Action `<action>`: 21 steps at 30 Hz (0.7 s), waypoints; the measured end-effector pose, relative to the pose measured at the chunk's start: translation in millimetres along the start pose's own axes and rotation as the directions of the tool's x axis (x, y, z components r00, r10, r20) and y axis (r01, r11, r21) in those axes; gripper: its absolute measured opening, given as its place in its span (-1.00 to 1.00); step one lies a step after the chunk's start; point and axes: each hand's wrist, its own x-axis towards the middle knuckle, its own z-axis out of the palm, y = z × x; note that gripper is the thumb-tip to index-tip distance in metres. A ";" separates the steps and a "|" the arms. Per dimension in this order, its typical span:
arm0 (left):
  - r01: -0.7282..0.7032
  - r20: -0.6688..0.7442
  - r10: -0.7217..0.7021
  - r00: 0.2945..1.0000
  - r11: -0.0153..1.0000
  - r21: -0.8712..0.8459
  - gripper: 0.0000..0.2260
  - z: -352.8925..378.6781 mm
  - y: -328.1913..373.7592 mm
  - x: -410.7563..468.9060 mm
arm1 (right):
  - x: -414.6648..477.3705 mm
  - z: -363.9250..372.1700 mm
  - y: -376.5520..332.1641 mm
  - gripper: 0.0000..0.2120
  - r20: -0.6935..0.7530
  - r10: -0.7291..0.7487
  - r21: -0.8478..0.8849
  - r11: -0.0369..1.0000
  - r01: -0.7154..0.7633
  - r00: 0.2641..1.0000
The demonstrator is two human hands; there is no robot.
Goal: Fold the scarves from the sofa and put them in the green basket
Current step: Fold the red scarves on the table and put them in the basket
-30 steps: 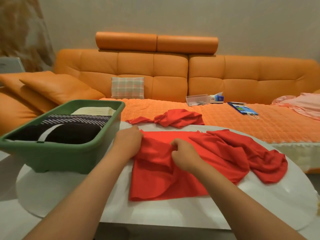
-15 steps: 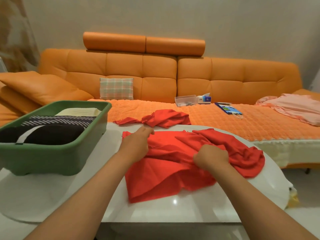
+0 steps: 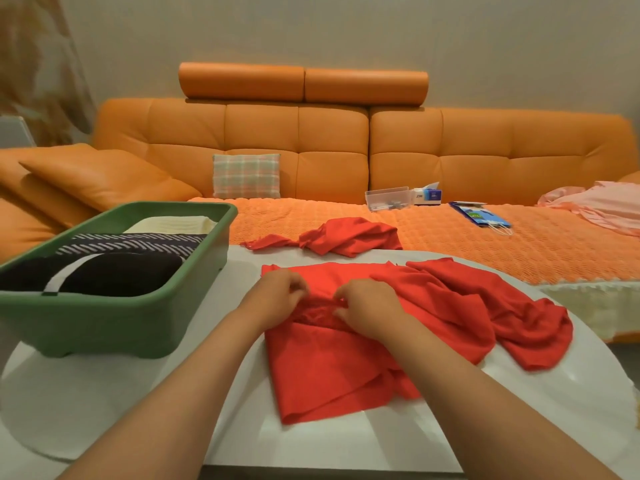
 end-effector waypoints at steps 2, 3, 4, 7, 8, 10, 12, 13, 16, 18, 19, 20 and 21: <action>-0.010 -0.153 -0.028 0.988 0.971 -0.239 -0.84 -6.7 5.4 8.1 | 11.0 0.4 2.8 -0.74 -0.089 0.081 0.073 0.995 -0.075 0.993; -0.040 -0.223 -0.039 0.974 0.940 -0.338 -0.83 -10.0 7.2 13.0 | 16.1 0.2 7.3 -0.73 -0.126 0.134 0.131 0.984 -0.117 0.983; -0.084 -0.280 -0.031 0.960 0.916 -0.391 -0.79 -13.0 8.5 16.9 | 20.4 -1.2 13.3 -0.72 -0.170 0.198 0.197 0.967 -0.164 0.965; -0.149 -0.310 0.049 0.949 0.939 -0.309 -0.59 -12.6 11.7 16.2 | 25.1 -9.6 39.6 -0.71 -0.288 0.480 0.465 0.826 -0.317 0.828; -0.156 -0.284 0.084 0.955 0.957 -0.243 -0.59 -8.5 12.9 13.1 | 23.2 -12.9 49.5 -0.72 -0.292 0.581 0.545 0.754 -0.367 0.760; -0.173 -0.174 0.149 0.973 0.977 -0.128 -0.70 1.4 15.3 3.4 | 14.1 -17.6 67.7 -0.73 -0.254 0.737 0.646 0.612 -0.457 0.626; -0.181 0.017 0.184 0.983 0.978 -0.100 -0.86 7.7 21.2 -6.6 | 2.4 -20.7 80.0 -0.70 -0.229 0.802 0.659 0.545 -0.518 0.552; -0.182 0.111 0.193 0.975 0.978 -0.099 -0.88 9.4 25.0 -11.8 | -2.6 -21.6 82.6 -0.67 -0.222 0.807 0.619 0.551 -0.560 0.548; -0.203 0.334 0.204 0.920 0.978 -0.040 -0.67 5.6 44.8 -31.0 | -14.3 -16.4 84.5 -0.48 -0.214 0.689 0.286 0.722 -0.629 0.693; -0.240 0.443 0.190 0.876 0.969 0.058 -0.58 2.1 55.7 -42.9 | -22.4 -11.1 85.2 -0.43 -0.228 0.477 0.131 0.879 -0.458 0.849; -0.272 0.473 0.184 0.862 0.954 0.126 -0.57 1.2 59.3 -48.5 | -27.0 -11.3 84.0 -0.51 -0.205 0.341 0.132 0.938 -0.319 0.917; -0.308 0.491 0.183 0.852 0.933 0.187 -0.56 0.6 62.1 -54.1 | -31.8 -11.8 82.0 -0.62 -0.145 0.220 0.186 0.964 -0.191 0.965; -0.335 0.501 0.186 0.845 0.915 0.226 -0.59 0.6 63.2 -58.4 | -37.7 -14.7 78.3 -0.71 -0.057 0.132 0.250 0.962 -0.114 0.990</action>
